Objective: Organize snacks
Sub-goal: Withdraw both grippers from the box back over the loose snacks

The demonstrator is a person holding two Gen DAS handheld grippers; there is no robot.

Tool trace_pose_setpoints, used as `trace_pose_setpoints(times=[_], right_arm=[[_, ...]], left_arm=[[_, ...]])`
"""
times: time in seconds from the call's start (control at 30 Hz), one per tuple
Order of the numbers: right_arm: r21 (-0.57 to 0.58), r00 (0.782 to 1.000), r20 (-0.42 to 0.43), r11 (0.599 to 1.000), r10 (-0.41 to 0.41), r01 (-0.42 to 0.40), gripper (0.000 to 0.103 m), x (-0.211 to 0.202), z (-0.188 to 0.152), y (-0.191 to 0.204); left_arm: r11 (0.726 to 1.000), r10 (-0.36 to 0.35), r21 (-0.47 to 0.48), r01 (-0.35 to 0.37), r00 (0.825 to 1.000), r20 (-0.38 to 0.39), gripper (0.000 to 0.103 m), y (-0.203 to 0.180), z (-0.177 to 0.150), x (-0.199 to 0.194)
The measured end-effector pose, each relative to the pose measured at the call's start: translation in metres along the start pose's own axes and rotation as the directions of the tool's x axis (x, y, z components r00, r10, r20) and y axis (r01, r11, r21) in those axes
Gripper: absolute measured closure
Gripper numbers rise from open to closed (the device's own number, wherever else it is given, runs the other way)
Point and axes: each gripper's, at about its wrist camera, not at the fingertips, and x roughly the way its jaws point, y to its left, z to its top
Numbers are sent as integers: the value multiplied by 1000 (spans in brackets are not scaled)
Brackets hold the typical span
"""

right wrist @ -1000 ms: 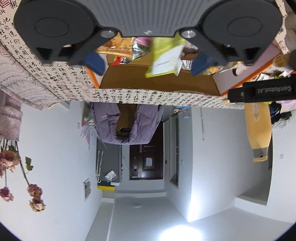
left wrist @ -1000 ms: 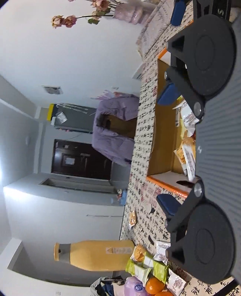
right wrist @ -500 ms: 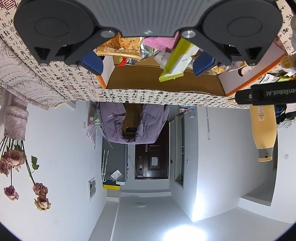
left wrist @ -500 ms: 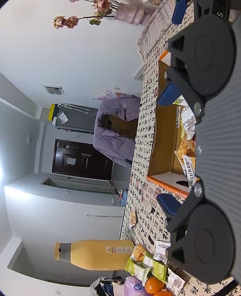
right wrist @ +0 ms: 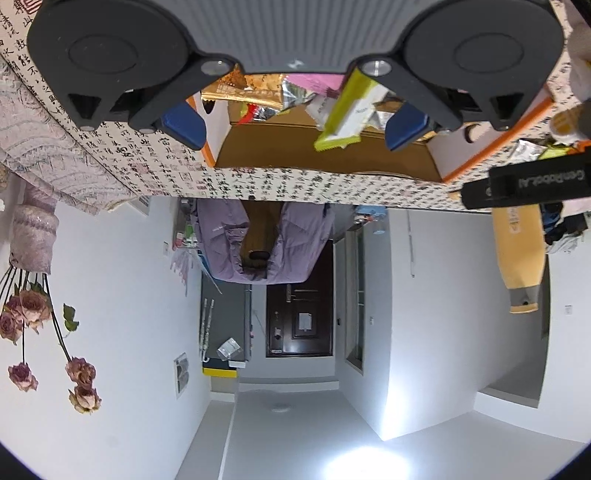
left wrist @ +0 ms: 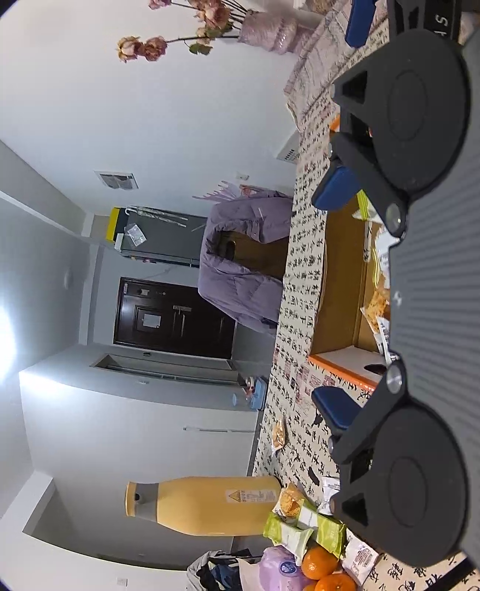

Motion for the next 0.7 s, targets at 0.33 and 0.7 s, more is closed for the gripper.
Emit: trace_pose_setpoints(times=[0.33,0.7], right_arm=[[-20,1000,-23,1000,-4,4,0,-34,-11,3],[-8,996,-85,1000,-29,28,0,-56,-41,-7]], left_arm=[[999,-34,14,34,999,-25,0,0,-12,-36],[998,-32,48,38,994,-105,0,7,-48,-59]])
